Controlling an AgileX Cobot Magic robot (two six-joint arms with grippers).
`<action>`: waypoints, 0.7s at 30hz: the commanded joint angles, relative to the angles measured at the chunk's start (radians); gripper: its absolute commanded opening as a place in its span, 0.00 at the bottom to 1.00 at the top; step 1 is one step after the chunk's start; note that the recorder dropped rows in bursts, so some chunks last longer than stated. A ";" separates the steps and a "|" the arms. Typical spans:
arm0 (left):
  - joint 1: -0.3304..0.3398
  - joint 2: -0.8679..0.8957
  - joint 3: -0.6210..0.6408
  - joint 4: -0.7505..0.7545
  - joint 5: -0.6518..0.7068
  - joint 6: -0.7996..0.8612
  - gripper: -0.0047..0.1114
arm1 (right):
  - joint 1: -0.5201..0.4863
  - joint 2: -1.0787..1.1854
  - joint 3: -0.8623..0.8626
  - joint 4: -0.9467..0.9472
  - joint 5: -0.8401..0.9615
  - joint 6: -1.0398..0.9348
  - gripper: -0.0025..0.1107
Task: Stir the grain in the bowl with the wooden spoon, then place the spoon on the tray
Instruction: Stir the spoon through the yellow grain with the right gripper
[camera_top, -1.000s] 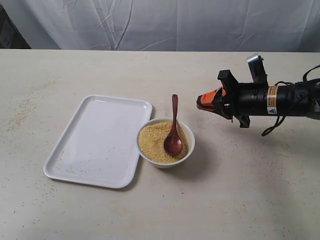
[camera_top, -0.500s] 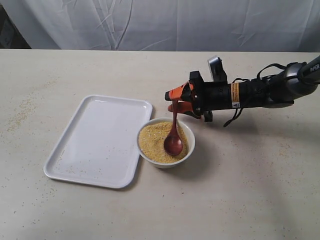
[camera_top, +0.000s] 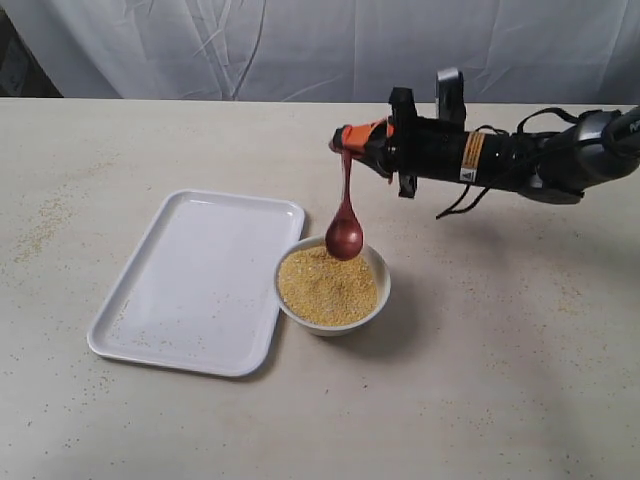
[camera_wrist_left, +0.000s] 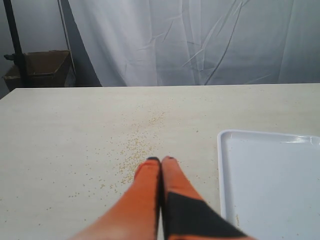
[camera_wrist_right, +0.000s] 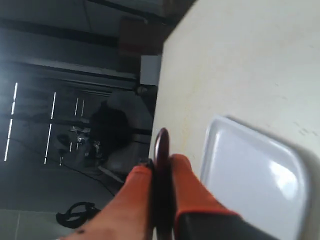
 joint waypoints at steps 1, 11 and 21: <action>0.001 -0.005 0.004 -0.003 -0.005 -0.003 0.04 | 0.015 -0.098 -0.006 -0.023 -0.030 -0.249 0.03; 0.001 -0.005 0.004 -0.003 -0.005 -0.003 0.04 | 0.129 -0.166 -0.006 -0.316 0.029 -0.710 0.02; 0.001 -0.005 0.004 -0.003 -0.005 -0.003 0.04 | 0.258 -0.166 -0.006 -0.395 0.296 -0.550 0.02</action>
